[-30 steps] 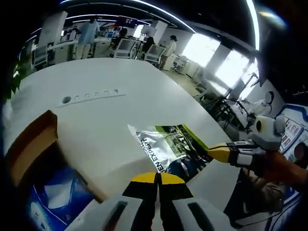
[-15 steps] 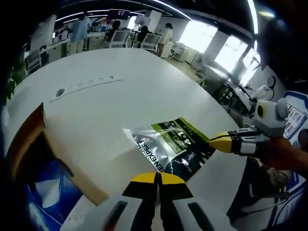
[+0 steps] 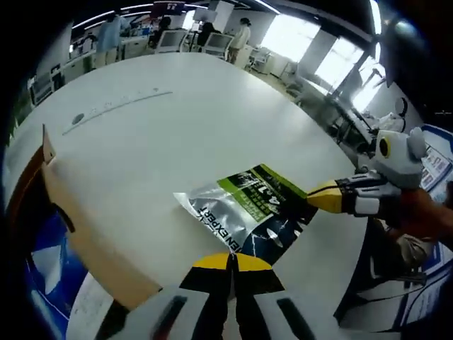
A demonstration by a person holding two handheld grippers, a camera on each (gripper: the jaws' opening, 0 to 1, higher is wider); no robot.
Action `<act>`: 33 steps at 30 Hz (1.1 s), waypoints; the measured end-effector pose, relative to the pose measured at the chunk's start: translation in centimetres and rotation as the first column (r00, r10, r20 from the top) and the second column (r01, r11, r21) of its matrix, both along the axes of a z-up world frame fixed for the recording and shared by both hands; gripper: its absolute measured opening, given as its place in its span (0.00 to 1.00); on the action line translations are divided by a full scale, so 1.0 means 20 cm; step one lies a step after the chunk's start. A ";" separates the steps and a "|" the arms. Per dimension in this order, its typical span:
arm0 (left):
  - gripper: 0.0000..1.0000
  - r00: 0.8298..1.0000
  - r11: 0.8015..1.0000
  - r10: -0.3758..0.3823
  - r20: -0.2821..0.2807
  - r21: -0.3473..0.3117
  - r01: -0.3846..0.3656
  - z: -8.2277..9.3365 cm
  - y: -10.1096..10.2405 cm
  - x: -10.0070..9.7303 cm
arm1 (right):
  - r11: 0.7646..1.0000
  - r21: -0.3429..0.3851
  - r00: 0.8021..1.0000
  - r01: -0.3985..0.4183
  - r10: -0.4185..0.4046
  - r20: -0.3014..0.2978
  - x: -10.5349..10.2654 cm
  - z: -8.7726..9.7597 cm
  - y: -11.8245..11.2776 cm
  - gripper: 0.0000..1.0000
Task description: Operate the shoe box by opening the lid, removing the specified soft item, and placing it in the target area until the item is outside and the box remains undamaged.
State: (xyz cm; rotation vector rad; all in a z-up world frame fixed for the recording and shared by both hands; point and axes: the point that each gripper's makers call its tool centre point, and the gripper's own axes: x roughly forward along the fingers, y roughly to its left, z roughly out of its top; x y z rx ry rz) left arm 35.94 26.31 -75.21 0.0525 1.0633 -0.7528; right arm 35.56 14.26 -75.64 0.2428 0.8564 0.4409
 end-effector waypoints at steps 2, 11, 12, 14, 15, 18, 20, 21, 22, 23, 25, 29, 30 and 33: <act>0.00 1.000 1.000 -0.008 0.001 0.008 0.008 -0.02 -0.01 0.02 | 1.000 -0.002 1.000 0.000 0.000 -0.003 0.01 -0.01 -0.01 0.00; 0.00 1.000 0.998 -0.018 0.012 0.055 0.017 -0.07 -0.02 0.10 | 1.000 -0.017 1.000 0.000 0.000 -0.013 0.08 -0.04 -0.03 0.00; 0.00 1.000 0.998 -0.016 0.012 0.056 0.016 -0.07 -0.02 0.10 | 1.000 -0.018 1.000 0.004 -0.004 -0.016 0.09 -0.04 -0.03 0.00; 0.00 1.000 0.998 -0.008 0.010 0.057 0.008 -0.06 -0.02 0.10 | 1.000 -0.014 1.000 0.018 -0.018 -0.017 0.10 -0.05 -0.04 0.00; 0.00 1.000 0.998 -0.003 0.011 0.058 0.003 -0.07 -0.02 0.11 | 1.000 -0.013 1.000 0.020 -0.020 -0.017 0.10 -0.05 -0.04 0.00; 0.00 1.000 0.998 0.016 0.011 0.064 -0.016 -0.08 -0.01 0.11 | 1.000 -0.016 1.000 0.019 -0.019 -0.019 0.11 -0.06 -0.03 0.00; 0.00 1.000 0.997 0.026 0.011 0.068 -0.026 -0.10 -0.01 0.12 | 1.000 -0.018 1.000 0.019 -0.019 -0.022 0.12 -0.07 -0.04 0.00; 0.00 0.999 0.997 0.031 0.011 0.072 -0.032 -0.10 0.00 0.12 | 1.000 -0.018 1.000 0.020 -0.021 -0.023 0.12 -0.07 -0.04 0.00; 0.00 0.999 0.997 0.034 0.011 0.074 -0.034 -0.10 0.00 0.12 | 1.000 -0.017 0.999 0.023 -0.023 -0.025 0.12 -0.08 -0.04 0.00; 0.00 0.999 0.996 0.036 0.013 0.076 -0.037 -0.11 0.00 0.13 | 1.000 -0.016 0.999 0.024 -0.024 -0.026 0.12 -0.08 -0.04 0.00; 0.01 0.999 0.996 0.040 0.015 0.080 -0.041 -0.12 0.00 0.13 | 1.000 -0.017 0.999 0.024 -0.024 -0.025 0.12 -0.08 -0.03 0.00; 0.01 0.999 0.995 0.040 0.025 0.086 -0.042 -0.12 0.01 0.13 | 0.999 -0.019 0.999 0.025 -0.026 -0.027 0.12 -0.09 -0.04 0.01; 0.01 0.999 0.995 0.039 0.026 0.087 -0.041 -0.12 0.01 0.13 | 0.999 -0.016 0.999 0.029 -0.030 -0.028 0.12 -0.09 -0.04 0.01; 0.01 0.999 0.996 0.040 0.017 0.077 -0.041 -0.12 0.00 0.12 | 0.999 -0.010 0.999 0.041 -0.042 -0.029 0.12 -0.08 -0.04 0.01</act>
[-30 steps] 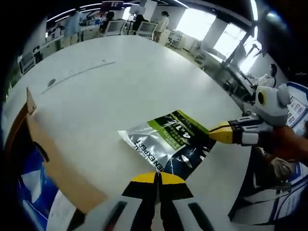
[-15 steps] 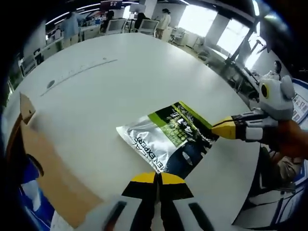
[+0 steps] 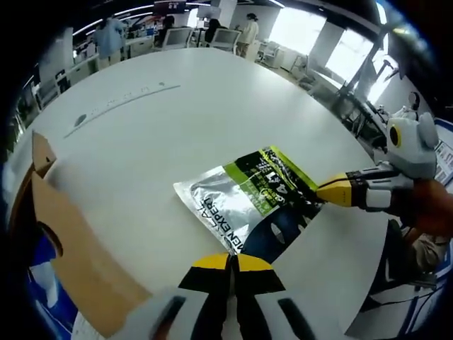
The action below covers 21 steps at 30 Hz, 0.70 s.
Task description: Operate the shoe box by opening the lid, removing the specified soft item, and placing it in the target area until the item is outside and the box remains undamaged.
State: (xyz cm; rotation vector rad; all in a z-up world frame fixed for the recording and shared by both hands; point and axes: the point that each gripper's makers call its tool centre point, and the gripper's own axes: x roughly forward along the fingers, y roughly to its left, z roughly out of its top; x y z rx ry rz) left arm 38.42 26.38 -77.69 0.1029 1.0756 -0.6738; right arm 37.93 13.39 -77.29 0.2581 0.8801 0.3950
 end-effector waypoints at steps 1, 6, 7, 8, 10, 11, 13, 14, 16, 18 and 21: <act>0.01 1.000 1.000 -0.001 0.001 0.001 0.001 0.00 0.00 0.00 | 1.000 0.001 1.000 -0.001 0.001 0.000 0.00 0.00 0.00 0.01; 0.04 1.000 1.000 -0.002 0.007 0.010 0.001 0.00 0.00 0.00 | 1.000 -0.003 1.000 0.008 -0.008 -0.006 -0.01 0.00 0.00 0.01; 0.04 1.000 1.000 -0.003 0.008 0.010 0.003 0.00 0.00 0.00 | 1.000 -0.003 1.000 0.011 -0.011 -0.006 -0.01 0.00 -0.01 0.01; 0.05 1.000 1.000 -0.010 0.012 0.013 0.010 0.00 0.00 0.00 | 1.000 -0.004 1.000 0.015 -0.015 -0.008 -0.02 0.00 -0.01 0.01; 0.06 1.000 1.000 -0.020 0.014 0.013 0.020 0.01 -0.01 -0.02 | 1.000 -0.009 1.000 0.014 -0.014 -0.010 -0.02 0.00 -0.02 0.03; 0.07 1.000 1.000 -0.021 0.013 0.012 0.021 0.01 -0.01 -0.02 | 1.000 -0.013 1.000 0.015 -0.015 -0.011 -0.02 0.00 -0.02 0.04; 0.08 1.000 1.000 -0.020 0.015 0.013 0.020 0.01 -0.01 -0.02 | 1.000 -0.015 1.000 0.019 -0.019 -0.013 -0.02 0.00 -0.02 0.05; 0.09 1.000 1.000 -0.018 0.016 0.013 0.018 0.02 -0.01 -0.02 | 1.000 -0.014 1.000 0.019 -0.019 -0.013 -0.03 0.00 -0.02 0.06; 0.09 1.000 1.000 -0.020 0.023 0.012 0.020 0.02 -0.01 -0.03 | 1.000 -0.019 1.000 0.015 -0.015 -0.013 -0.03 0.00 -0.02 0.08; 0.10 0.999 1.000 -0.025 0.030 0.016 0.024 0.03 -0.01 -0.03 | 1.000 -0.025 1.000 0.011 -0.011 -0.015 -0.04 0.00 -0.02 0.08; 0.13 0.999 1.000 -0.027 0.046 0.017 0.026 0.05 -0.01 -0.03 | 0.999 -0.032 1.000 0.011 -0.012 -0.017 -0.06 0.01 -0.03 0.09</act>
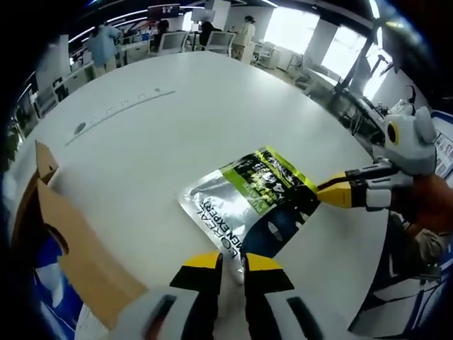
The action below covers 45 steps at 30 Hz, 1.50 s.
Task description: Operate the shoe box by opening the lid, removing the specified soft item, and placing it in the target area until the item is outside and the box remains undamaged.
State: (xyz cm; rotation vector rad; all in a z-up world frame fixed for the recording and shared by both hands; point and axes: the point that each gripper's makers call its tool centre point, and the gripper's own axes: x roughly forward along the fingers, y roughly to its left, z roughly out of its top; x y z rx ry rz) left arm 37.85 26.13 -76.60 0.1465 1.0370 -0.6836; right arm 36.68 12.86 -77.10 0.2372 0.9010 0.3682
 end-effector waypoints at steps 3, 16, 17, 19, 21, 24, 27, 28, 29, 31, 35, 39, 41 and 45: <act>0.13 1.000 1.000 0.004 0.010 -0.005 -0.004 0.02 0.00 0.00 | 1.000 -0.006 1.000 0.001 -0.001 0.004 -0.01 0.01 -0.01 0.09; 0.14 0.999 0.999 -0.021 0.033 -0.050 0.023 0.10 0.00 -0.04 | 1.000 -0.027 0.999 0.004 -0.003 0.033 -0.06 0.11 -0.01 0.09; 0.14 0.999 0.998 -0.022 0.037 -0.053 0.024 0.11 0.00 -0.04 | 1.000 -0.029 0.999 0.004 -0.003 0.036 -0.06 0.12 -0.01 0.09; 0.14 0.999 0.997 -0.029 0.044 -0.068 0.032 0.13 -0.01 -0.04 | 0.999 -0.032 0.999 0.006 -0.005 0.039 -0.07 0.13 0.00 0.09; 0.14 0.998 0.996 -0.039 0.051 -0.079 0.043 0.16 -0.02 -0.04 | 0.999 -0.034 0.999 0.006 -0.004 0.044 -0.07 0.15 0.01 0.09; 0.14 0.996 0.994 -0.038 0.076 -0.095 0.045 0.21 0.00 -0.03 | 0.999 -0.042 0.998 -0.001 0.004 0.055 -0.07 0.18 0.03 0.09; 0.14 0.995 0.994 -0.025 0.097 -0.107 0.036 0.27 0.03 -0.01 | 0.999 -0.045 0.998 -0.012 0.015 0.065 -0.05 0.21 0.07 0.09; 0.14 0.995 0.993 -0.024 0.101 -0.109 0.035 0.28 0.04 -0.01 | 0.999 -0.046 0.998 -0.015 0.018 0.068 -0.05 0.22 0.08 0.09; 0.14 0.994 0.993 -0.019 0.107 -0.110 0.031 0.30 0.06 -0.01 | 0.999 -0.047 0.997 -0.019 0.023 0.073 -0.04 0.24 0.11 0.09; 0.14 0.993 0.994 -0.012 0.117 -0.109 0.025 0.33 0.10 0.00 | 0.999 -0.045 0.996 -0.027 0.031 0.083 -0.03 0.27 0.15 0.09; 0.14 0.990 0.993 0.016 0.143 -0.119 0.001 0.38 0.19 0.03 | 0.997 -0.053 0.992 -0.059 0.064 0.107 0.00 0.33 0.24 0.09; 0.14 0.985 0.991 0.052 0.163 -0.128 -0.031 0.43 0.30 0.06 | 0.995 -0.056 0.988 -0.083 0.089 0.123 0.03 0.37 0.33 0.08; 0.14 0.982 0.990 0.079 0.171 -0.131 -0.057 0.45 0.38 0.07 | 0.993 -0.057 0.986 -0.099 0.106 0.132 0.05 0.39 0.39 0.08; 0.14 0.976 0.985 0.130 0.175 -0.137 -0.106 0.48 0.54 0.07 | 0.988 -0.055 0.978 -0.141 0.148 0.149 0.09 0.43 0.54 0.09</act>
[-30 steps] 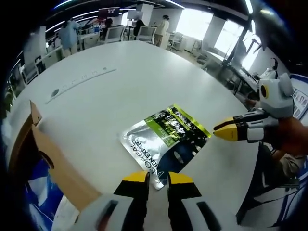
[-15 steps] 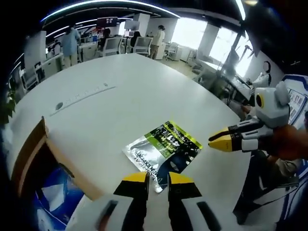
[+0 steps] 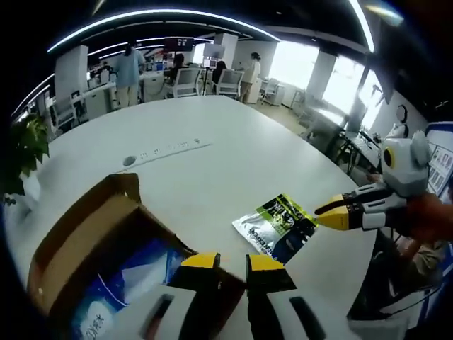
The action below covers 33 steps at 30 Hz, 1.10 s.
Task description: Operate the shoe box by opening the lid, removing the specified soft item, and placing it in the target area until the item is outside and the box remains undamaged.
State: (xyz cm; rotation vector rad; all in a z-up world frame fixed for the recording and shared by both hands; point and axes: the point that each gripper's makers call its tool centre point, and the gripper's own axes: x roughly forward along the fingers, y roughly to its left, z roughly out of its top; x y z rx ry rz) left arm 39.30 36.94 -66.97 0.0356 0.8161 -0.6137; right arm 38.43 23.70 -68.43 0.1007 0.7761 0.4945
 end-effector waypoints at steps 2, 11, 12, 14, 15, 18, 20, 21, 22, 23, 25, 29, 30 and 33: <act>0.14 1.000 1.000 0.017 0.001 0.001 -0.017 0.00 0.06 0.00 | 1.000 0.005 1.000 -0.022 0.022 0.008 0.02 0.02 0.08 0.09; 0.14 0.991 0.991 0.131 0.007 0.008 -0.131 0.01 0.44 -0.03 | 0.994 0.027 0.995 -0.104 0.104 0.008 0.03 0.01 0.41 0.09; 0.14 0.988 0.988 0.151 0.009 0.011 -0.151 0.01 0.51 -0.04 | 0.993 0.036 0.993 -0.116 0.115 0.007 0.02 0.00 0.45 0.09; 0.14 0.983 0.983 0.184 0.007 0.013 -0.184 0.01 0.60 -0.05 | 0.989 0.041 0.990 -0.140 0.140 0.005 0.02 -0.01 0.53 0.09; 0.14 0.980 0.980 0.199 0.006 0.013 -0.200 0.01 0.64 -0.06 | 0.988 0.042 0.989 -0.148 0.148 0.003 0.01 -0.01 0.55 0.09; 0.14 0.969 0.969 0.248 0.003 0.014 -0.248 -0.01 0.79 -0.08 | 0.982 0.045 0.983 -0.183 0.183 0.001 0.01 -0.01 0.65 0.09; 0.14 0.962 0.962 0.273 0.000 0.021 -0.273 -0.02 0.87 -0.10 | 0.978 0.049 0.979 -0.202 0.202 -0.001 0.00 -0.02 0.71 0.09; 0.14 0.961 0.960 0.278 -0.001 0.021 -0.278 -0.02 0.88 -0.11 | 0.977 0.050 0.979 -0.205 0.206 -0.002 0.00 -0.02 0.72 0.09; 0.14 0.954 0.954 0.300 -0.005 0.022 -0.300 -0.03 0.95 -0.13 | 0.974 0.050 0.975 -0.220 0.221 -0.003 0.00 -0.03 0.77 0.09; 0.14 0.951 0.950 0.310 -0.005 0.024 -0.310 -0.03 0.98 -0.14 | 0.972 0.050 0.973 -0.229 0.230 -0.005 0.00 -0.03 0.79 0.09; 0.14 0.945 0.945 0.327 -0.008 0.025 -0.327 -0.04 1.03 -0.16 | 0.969 0.050 0.970 -0.242 0.243 -0.010 0.00 -0.04 0.83 0.09; 0.14 0.931 0.931 0.365 -0.017 0.026 -0.364 -0.06 1.13 -0.20 | 0.959 0.052 0.960 -0.278 0.279 -0.015 0.00 -0.06 0.93 0.09; 0.14 0.928 0.928 0.372 -0.020 0.024 -0.372 -0.07 1.15 -0.21 | 0.958 0.053 0.959 -0.283 0.285 -0.016 0.00 -0.06 0.95 0.09; 0.14 0.920 0.920 0.391 -0.031 0.014 -0.391 -0.08 1.19 -0.23 | 0.952 0.054 0.953 -0.300 0.302 -0.018 -0.01 -0.06 0.99 0.09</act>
